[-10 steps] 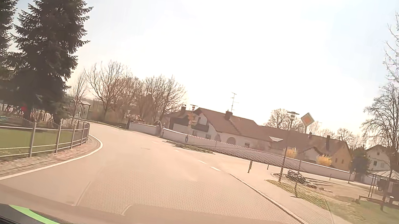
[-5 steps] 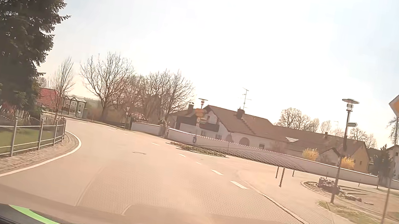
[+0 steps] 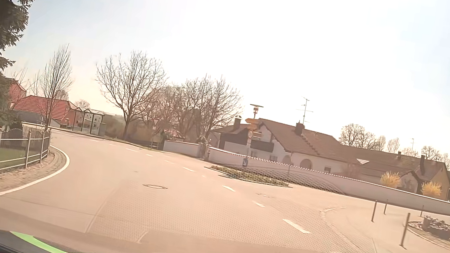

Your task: Follow the waypoints while adhering to traffic rules and regulations

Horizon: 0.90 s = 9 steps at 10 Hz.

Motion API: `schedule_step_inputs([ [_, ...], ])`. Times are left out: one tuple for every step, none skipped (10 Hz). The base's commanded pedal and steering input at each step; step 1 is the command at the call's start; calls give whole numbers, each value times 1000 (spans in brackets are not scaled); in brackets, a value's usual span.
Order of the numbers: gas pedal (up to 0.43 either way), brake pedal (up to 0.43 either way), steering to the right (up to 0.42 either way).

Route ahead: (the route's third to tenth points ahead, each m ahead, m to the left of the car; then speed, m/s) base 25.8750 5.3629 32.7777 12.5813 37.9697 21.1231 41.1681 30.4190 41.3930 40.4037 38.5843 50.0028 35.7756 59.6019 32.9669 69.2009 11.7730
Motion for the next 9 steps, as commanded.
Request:
schedule_step_inputs([
  [0, 98, -75],
  [0, 98, -79],
  [0, 85, -86],
  [0, 85, -94],
  [0, 79, -102],
  [0, 79, -110],
  [0, 73, -118],
  [0, 73, -120],
  [0, 55, -123],
])
